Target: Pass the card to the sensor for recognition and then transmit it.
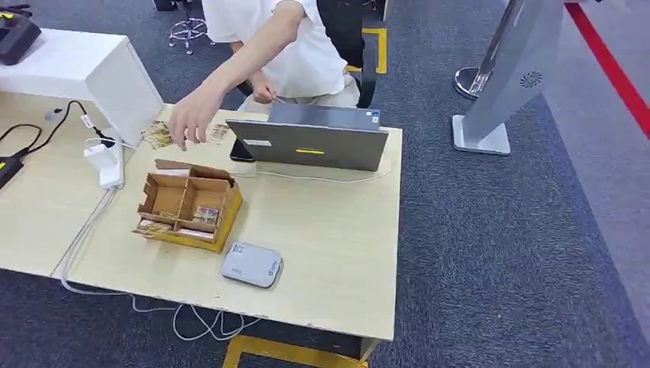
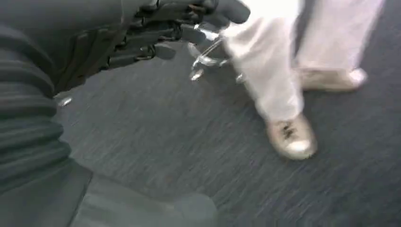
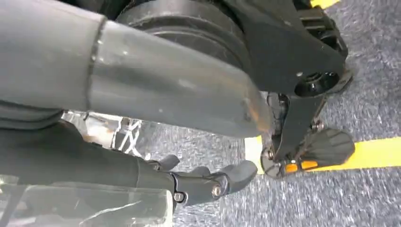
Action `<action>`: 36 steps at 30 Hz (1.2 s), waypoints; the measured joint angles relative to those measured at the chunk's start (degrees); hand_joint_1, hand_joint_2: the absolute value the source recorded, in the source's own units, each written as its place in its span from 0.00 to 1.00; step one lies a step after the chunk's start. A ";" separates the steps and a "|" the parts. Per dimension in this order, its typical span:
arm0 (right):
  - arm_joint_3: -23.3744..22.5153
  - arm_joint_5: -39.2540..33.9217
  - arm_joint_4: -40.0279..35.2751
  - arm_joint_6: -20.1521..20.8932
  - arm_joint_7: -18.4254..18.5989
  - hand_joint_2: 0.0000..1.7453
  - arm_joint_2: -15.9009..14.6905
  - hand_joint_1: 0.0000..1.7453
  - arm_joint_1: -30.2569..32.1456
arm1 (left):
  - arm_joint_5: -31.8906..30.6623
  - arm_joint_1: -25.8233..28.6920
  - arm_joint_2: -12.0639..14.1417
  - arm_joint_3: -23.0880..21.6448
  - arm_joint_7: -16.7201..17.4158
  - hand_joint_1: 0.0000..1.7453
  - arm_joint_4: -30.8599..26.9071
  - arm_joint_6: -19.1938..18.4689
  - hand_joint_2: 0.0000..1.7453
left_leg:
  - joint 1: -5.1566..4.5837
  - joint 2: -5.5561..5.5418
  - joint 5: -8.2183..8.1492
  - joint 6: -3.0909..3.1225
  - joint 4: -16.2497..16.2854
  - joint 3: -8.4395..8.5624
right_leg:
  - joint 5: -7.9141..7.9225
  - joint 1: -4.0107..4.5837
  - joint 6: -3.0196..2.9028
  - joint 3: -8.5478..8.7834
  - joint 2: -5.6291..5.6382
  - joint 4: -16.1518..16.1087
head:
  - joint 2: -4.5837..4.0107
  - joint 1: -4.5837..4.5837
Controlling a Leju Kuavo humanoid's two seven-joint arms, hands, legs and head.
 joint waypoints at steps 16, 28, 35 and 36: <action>4.98 0.82 -0.39 0.00 1.84 0.00 -1.16 0.00 0.59 | -15.76 0.18 -31.02 -11.17 15.35 0.00 5.49 -19.02 0.00 | -0.57 0.02 -0.14 0.72 0.30 0.03 | 0.11 -0.48 0.73 0.15 0.03 -0.13 | 0.00 0.20; 19.44 -10.95 -2.49 0.00 1.86 0.00 -3.30 0.00 3.31 | -6.51 2.90 -31.74 -29.31 15.17 0.00 5.03 -19.11 0.00 | -0.48 0.02 -0.14 0.71 0.26 0.06 | 0.04 -0.40 0.73 0.17 0.00 -0.09 | 0.00 -0.05; 28.47 -18.13 -3.89 0.00 1.90 0.00 -4.44 0.00 5.05 | -0.77 4.49 -30.21 -38.54 15.11 0.35 3.59 -18.93 0.00 | -0.48 0.02 -0.14 0.71 0.26 0.07 | 0.03 -0.40 0.73 0.20 0.00 -0.09 | 0.00 -0.05; 29.70 -19.07 -4.04 0.00 1.95 0.00 -4.50 0.00 5.29 | -0.03 4.73 -29.97 -39.79 15.06 0.35 3.37 -18.93 0.00 | -0.48 0.02 -0.14 0.71 0.26 0.07 | 0.03 -0.40 0.73 0.19 0.00 -0.09 | 0.00 -0.02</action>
